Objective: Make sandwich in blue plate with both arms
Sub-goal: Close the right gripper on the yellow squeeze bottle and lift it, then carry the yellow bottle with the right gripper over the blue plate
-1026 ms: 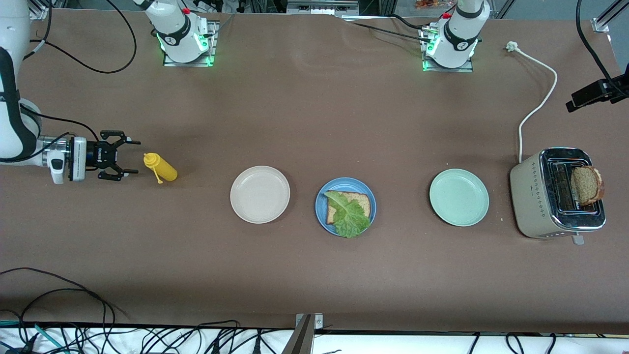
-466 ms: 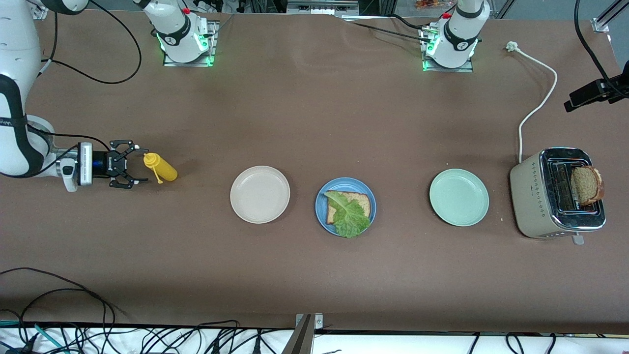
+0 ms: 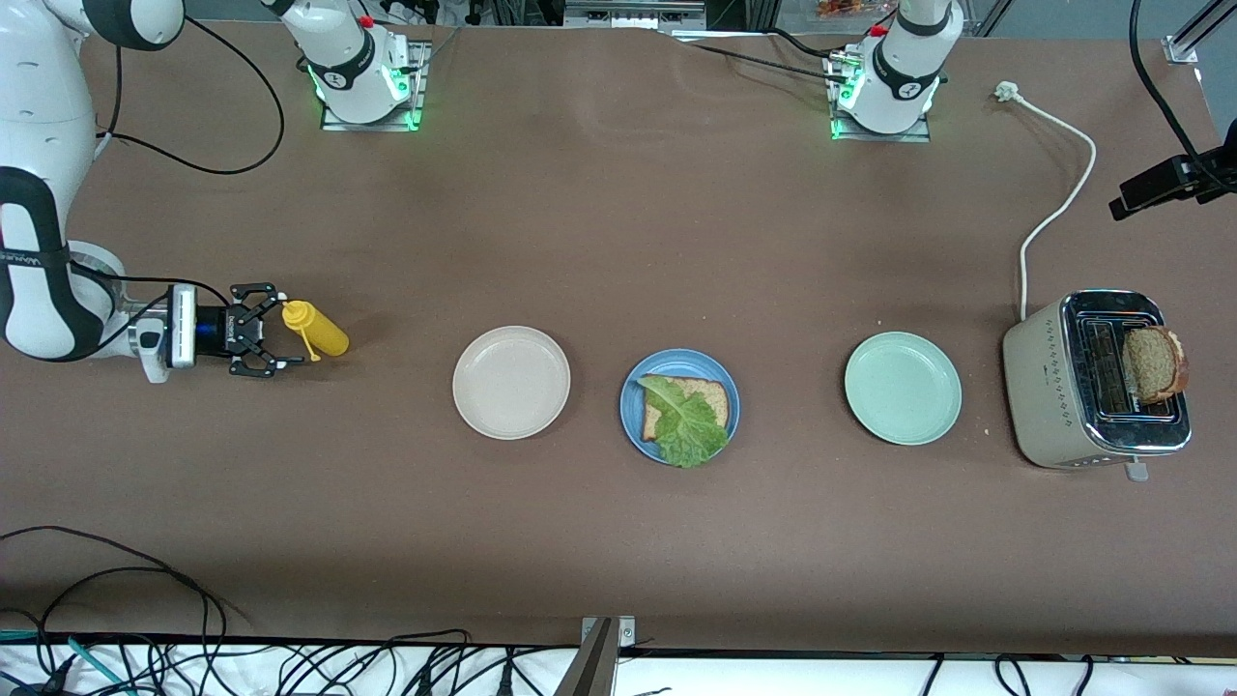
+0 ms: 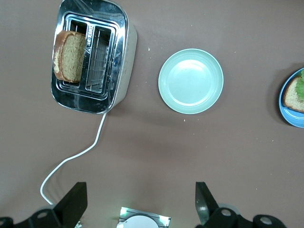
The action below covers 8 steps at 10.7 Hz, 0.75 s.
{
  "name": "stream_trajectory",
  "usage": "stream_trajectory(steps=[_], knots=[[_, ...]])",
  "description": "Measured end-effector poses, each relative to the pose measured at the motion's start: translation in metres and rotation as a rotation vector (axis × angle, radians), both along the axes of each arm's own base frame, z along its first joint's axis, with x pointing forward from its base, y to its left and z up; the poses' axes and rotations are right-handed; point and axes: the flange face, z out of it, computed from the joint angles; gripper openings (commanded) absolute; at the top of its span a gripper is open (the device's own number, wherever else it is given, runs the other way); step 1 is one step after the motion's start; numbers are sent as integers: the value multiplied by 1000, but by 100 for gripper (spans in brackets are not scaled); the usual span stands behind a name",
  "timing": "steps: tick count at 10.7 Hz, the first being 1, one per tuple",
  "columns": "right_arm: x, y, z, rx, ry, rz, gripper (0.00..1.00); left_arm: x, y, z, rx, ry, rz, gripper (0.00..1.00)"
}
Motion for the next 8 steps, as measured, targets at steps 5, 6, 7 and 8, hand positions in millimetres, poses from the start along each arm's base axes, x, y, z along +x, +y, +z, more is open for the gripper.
stream_trajectory(steps=[5,6,7,8], knots=[[5,26,-12,60,-5,10,96,0,1,0,0,0,1,100],[6,29,-13,66,-3,13,80,0,1,0,0,0,1,100],[6,32,-15,71,-2,15,57,0,1,0,0,0,1,100],[6,35,-16,76,-1,17,40,0,1,0,0,0,2,100]])
